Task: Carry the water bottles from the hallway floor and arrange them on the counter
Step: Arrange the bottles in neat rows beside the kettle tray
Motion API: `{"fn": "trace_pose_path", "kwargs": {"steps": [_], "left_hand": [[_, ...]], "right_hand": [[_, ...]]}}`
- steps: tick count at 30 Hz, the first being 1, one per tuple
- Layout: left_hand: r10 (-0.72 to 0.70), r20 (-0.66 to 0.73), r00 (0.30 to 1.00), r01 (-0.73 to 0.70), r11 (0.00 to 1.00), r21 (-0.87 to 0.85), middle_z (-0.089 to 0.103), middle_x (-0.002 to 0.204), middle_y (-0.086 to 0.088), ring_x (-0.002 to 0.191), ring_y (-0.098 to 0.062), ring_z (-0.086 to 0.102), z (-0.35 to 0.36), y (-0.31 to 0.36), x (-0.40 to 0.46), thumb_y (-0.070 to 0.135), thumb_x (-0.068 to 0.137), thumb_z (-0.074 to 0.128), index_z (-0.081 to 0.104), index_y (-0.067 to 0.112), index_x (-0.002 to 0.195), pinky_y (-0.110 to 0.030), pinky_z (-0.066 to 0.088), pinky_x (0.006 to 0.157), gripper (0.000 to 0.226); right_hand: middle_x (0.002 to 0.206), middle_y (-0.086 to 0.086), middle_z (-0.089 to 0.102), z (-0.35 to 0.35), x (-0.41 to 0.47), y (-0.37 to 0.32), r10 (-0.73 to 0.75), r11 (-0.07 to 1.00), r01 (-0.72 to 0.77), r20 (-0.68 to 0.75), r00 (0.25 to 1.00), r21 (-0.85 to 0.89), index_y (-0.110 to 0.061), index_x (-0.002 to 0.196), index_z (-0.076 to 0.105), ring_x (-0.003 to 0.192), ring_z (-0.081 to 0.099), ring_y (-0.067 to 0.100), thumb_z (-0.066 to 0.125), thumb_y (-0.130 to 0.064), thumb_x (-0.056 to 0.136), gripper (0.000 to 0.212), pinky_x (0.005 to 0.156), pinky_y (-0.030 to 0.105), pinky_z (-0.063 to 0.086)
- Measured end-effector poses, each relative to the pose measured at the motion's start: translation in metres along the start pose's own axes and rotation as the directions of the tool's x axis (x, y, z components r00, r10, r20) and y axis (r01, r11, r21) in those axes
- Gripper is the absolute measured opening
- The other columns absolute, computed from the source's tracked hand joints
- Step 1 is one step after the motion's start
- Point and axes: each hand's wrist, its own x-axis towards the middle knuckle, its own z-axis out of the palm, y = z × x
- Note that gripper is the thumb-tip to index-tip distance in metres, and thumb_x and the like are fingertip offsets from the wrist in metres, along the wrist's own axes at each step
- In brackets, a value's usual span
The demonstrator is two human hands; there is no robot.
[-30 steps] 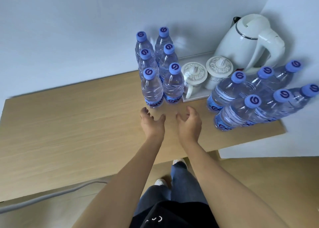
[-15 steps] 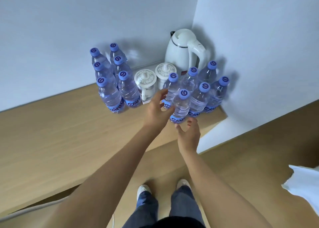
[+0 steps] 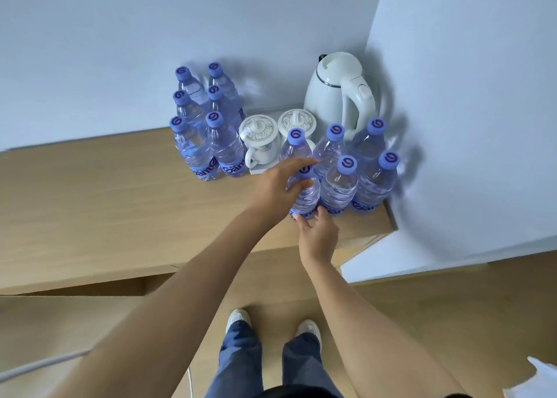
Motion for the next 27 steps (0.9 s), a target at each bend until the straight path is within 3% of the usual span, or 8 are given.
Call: {"fn": "trace_pose_path", "kwargs": {"steps": [5, 8, 10, 13, 15, 17, 22, 27], "left_hand": [[-0.032, -0.018, 0.999, 0.031, 0.999, -0.008, 0.062, 0.121, 0.01, 0.11, 0.002, 0.053, 0.003, 0.0, -0.003, 0.014, 0.089, 0.068, 0.061, 0.022, 0.126, -0.03, 0.05, 0.094, 0.039], [-0.13, -0.019, 0.991, 0.126, 0.979, -0.16, 0.055, 0.123, 0.022, 0.115, 0.002, 0.052, 0.006, -0.007, -0.016, 0.023, 0.08, 0.079, 0.047, 0.029, 0.134, -0.023, 0.048, 0.095, 0.063], [-0.239, -0.048, 0.97, 0.225, 0.954, -0.2, 0.05, 0.127, 0.016, 0.12, -0.006, 0.049, 0.015, -0.016, -0.029, 0.025, 0.071, 0.086, 0.039, 0.026, 0.138, -0.021, 0.045, 0.094, 0.082], [-0.404, -0.044, 0.913, 0.39, 0.901, -0.191, 0.041, 0.14, -0.002, 0.124, -0.02, 0.046, 0.033, -0.03, -0.041, 0.016, 0.071, 0.086, 0.031, 0.015, 0.143, -0.029, 0.042, 0.096, 0.091], [-0.477, -0.009, 0.879, 0.466, 0.863, -0.193, 0.04, 0.144, -0.008, 0.125, -0.023, 0.046, 0.043, -0.034, -0.041, 0.014, 0.072, 0.085, 0.029, 0.013, 0.146, -0.034, 0.043, 0.1, 0.093], [-0.496, 0.009, 0.868, 0.487, 0.848, -0.211, 0.045, 0.139, -0.006, 0.121, -0.021, 0.048, 0.051, -0.035, -0.038, 0.014, 0.073, 0.084, 0.032, 0.016, 0.144, -0.037, 0.045, 0.101, 0.088], [-0.51, -0.077, 0.857, 0.478, 0.84, -0.257, 0.058, 0.125, -0.006, 0.112, -0.027, 0.059, 0.068, -0.035, -0.028, 0.004, 0.077, 0.078, 0.039, 0.013, 0.139, -0.044, 0.049, 0.097, 0.074], [-0.535, -0.096, 0.839, 0.501, 0.83, -0.244, 0.06, 0.124, -0.005, 0.11, -0.026, 0.06, 0.073, -0.039, -0.027, 0.006, 0.078, 0.078, 0.041, 0.015, 0.136, -0.044, 0.05, 0.095, 0.07]], "right_hand": [[0.1, 0.011, 0.072, -0.005, 0.003, 0.005, 0.008, 1.0, -0.008, 0.037, 0.999, 0.015, 0.0, 0.099, 0.065, 0.101, 0.064, 0.028, 0.075, -0.025, 0.086, 0.03, 0.086, 0.035, 0.047], [0.109, 0.011, 0.07, -0.016, 0.002, 0.014, 0.011, 1.0, -0.011, 0.017, 1.0, 0.013, -0.002, 0.111, 0.065, 0.104, 0.063, 0.025, 0.074, -0.022, 0.087, 0.032, 0.088, 0.033, 0.048], [0.113, 0.012, 0.068, -0.03, 0.005, 0.024, 0.064, 0.997, -0.062, -0.032, 0.997, 0.051, -0.001, 0.115, 0.062, 0.105, 0.063, 0.026, 0.074, -0.022, 0.088, 0.037, 0.085, 0.029, 0.046], [0.114, 0.014, 0.067, -0.056, 0.022, 0.037, 0.126, 0.991, -0.121, -0.109, 0.986, 0.054, 0.001, 0.117, 0.058, 0.107, 0.064, 0.03, 0.07, -0.02, 0.091, 0.036, 0.089, 0.034, 0.048], [0.11, 0.009, 0.067, -0.073, 0.036, 0.04, 0.119, 0.991, -0.107, -0.157, 0.98, 0.078, -0.003, 0.119, 0.058, 0.105, 0.064, 0.027, 0.068, -0.012, 0.091, 0.031, 0.087, 0.032, 0.048], [0.113, 0.005, 0.067, -0.086, 0.048, 0.038, 0.09, 0.991, -0.072, -0.161, 0.983, 0.112, -0.01, 0.128, 0.057, 0.103, 0.064, 0.02, 0.067, -0.004, 0.09, 0.04, 0.087, 0.024, 0.048], [0.126, 0.007, 0.066, -0.096, 0.063, 0.035, 0.015, 0.991, -0.003, -0.083, 0.996, 0.137, -0.008, 0.137, 0.055, 0.111, 0.065, 0.018, 0.068, 0.003, 0.087, 0.052, 0.1, 0.033, 0.05], [0.118, 0.009, 0.069, -0.095, 0.067, 0.039, -0.003, 0.985, 0.021, -0.104, 0.995, 0.173, -0.007, 0.134, 0.057, 0.107, 0.066, 0.021, 0.063, 0.01, 0.087, 0.051, 0.078, 0.002, 0.045]]}}
